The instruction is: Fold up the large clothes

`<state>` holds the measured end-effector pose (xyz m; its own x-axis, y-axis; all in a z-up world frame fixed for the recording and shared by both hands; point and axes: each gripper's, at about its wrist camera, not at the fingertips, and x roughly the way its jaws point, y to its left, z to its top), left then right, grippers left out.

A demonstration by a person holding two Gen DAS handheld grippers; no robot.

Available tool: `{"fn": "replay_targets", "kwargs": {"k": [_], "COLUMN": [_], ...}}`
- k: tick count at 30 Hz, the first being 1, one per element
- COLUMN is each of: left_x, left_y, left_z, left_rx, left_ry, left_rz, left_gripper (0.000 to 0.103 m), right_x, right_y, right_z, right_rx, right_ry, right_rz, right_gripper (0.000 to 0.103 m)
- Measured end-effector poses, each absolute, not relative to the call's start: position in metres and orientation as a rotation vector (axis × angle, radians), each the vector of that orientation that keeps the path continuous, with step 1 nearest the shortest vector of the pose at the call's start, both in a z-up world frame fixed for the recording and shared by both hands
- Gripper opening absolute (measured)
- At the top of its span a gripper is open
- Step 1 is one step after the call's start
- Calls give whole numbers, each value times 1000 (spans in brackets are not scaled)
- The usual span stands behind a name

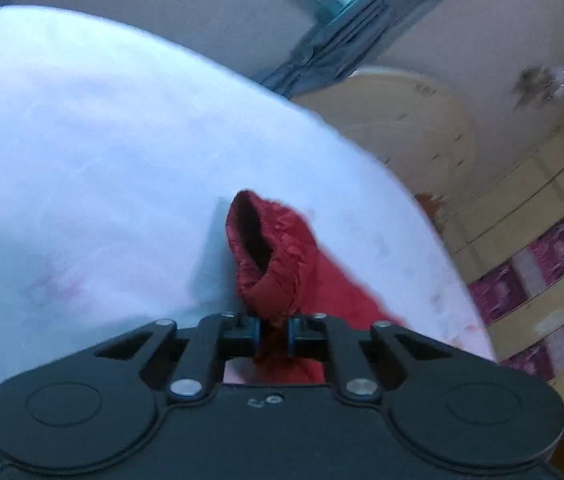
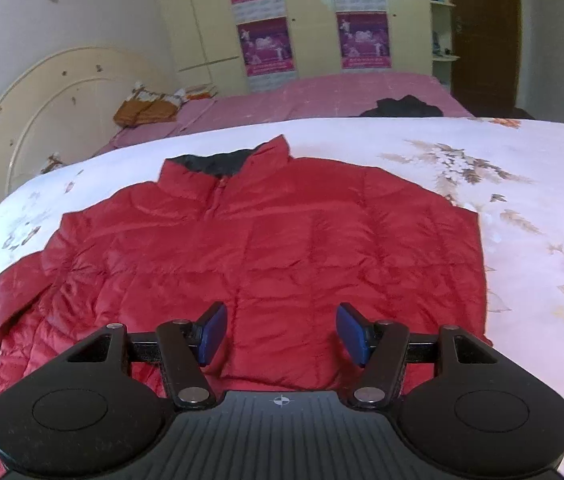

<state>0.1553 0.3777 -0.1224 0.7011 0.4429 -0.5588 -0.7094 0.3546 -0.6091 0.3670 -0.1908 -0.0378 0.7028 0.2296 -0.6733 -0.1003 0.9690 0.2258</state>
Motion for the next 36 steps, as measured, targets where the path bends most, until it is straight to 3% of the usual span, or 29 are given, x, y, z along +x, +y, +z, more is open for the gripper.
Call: {"fn": "replay_targets", "kwargs": {"k": [9,15,25,36], "left_x": [241,320,419,435], "left_y": [302,209,72,-47], "left_z": [-79,-68,-92,-115], "left_rx": [-660,-492,-333,-210], "left_ry": [381,487,662,738], "left_rz": [458,185,-173,-336], "left_gripper": [10,10,10,10], "right_x": [374,372,365,357], "right_y": [-200,-205,-228,-271], "right_z": [-42,-41,-35,-36], "right_rx": [214,249,319,417], "right_ry": [781,777,758,742], "right_rz": [108,93,78,28], "right_gripper": [61,61,61,61]}}
